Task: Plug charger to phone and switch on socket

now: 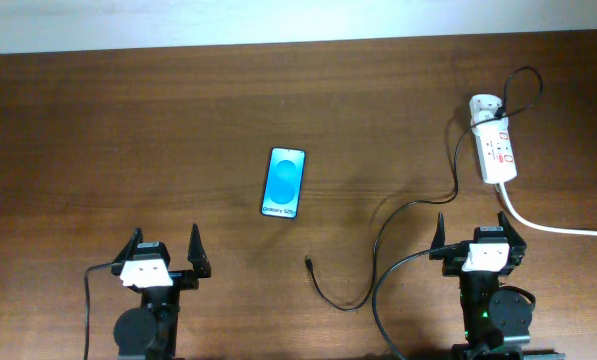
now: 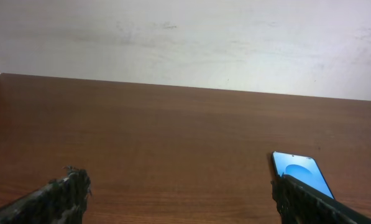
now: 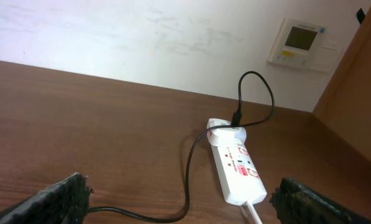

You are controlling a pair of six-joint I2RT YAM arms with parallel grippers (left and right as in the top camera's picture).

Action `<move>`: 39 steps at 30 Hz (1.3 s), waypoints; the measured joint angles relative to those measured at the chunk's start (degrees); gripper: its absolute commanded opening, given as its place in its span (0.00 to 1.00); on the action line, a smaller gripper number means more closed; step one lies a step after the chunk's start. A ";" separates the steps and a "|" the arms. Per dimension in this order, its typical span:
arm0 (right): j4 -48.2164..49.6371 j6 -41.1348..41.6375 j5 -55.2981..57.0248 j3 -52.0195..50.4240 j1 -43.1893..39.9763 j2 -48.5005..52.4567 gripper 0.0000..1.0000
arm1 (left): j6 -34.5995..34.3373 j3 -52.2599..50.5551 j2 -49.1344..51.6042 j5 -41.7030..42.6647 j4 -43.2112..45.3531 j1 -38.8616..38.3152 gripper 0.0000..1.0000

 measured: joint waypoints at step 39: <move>0.02 0.00 0.37 0.00 0.00 0.04 0.98 | 7.72 91.03 80.08 32.92 -48.83 -8.17 0.99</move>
